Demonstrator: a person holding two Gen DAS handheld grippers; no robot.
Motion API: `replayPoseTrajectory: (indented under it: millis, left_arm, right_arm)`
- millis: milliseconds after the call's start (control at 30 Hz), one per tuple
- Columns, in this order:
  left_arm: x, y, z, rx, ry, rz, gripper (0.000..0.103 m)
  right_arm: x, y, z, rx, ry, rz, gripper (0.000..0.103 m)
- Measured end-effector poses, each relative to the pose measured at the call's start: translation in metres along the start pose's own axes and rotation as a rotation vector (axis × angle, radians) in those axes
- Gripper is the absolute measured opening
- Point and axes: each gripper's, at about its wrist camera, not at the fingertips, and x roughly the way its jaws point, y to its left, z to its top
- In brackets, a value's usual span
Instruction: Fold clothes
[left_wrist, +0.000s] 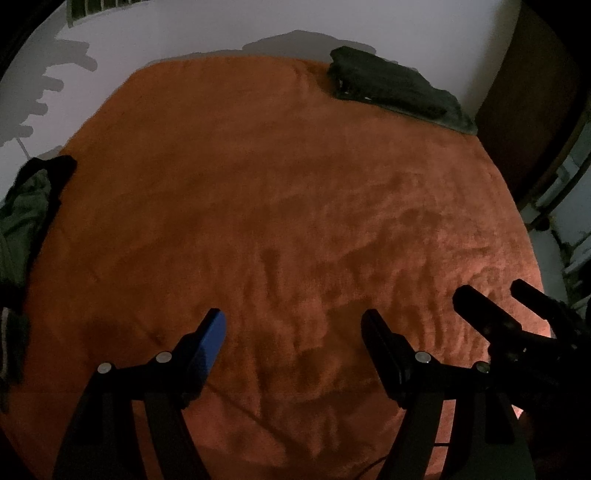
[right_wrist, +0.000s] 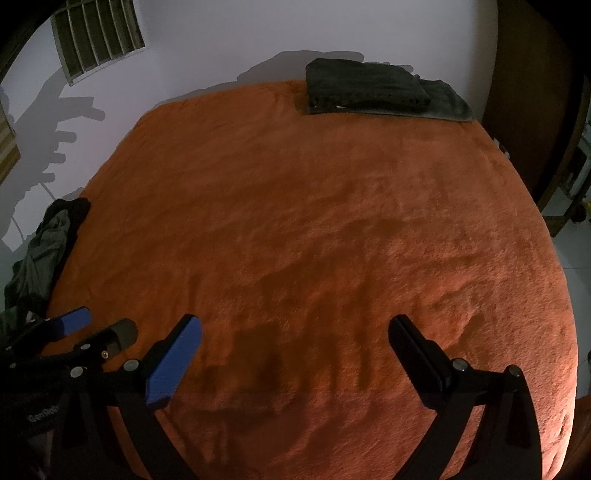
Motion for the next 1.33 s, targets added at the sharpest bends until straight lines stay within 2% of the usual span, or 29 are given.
replayPoseTrajectory:
  millis: [733, 1333]
  left_arm:
    - [-0.0048, 0.0011, -0.0002, -0.002, -0.010, 0.015, 0.076]
    - [-0.0094, 0.0026, -0.0023, -0.022, -0.015, -0.023, 0.076]
  right_arm:
    - [-0.0004, 0.0018, -0.0038, -0.003, -0.004, 0.001, 0.101]
    - [-0.0065, 0.0056, -0.0026, -0.027, -0.032, -0.007, 0.101]
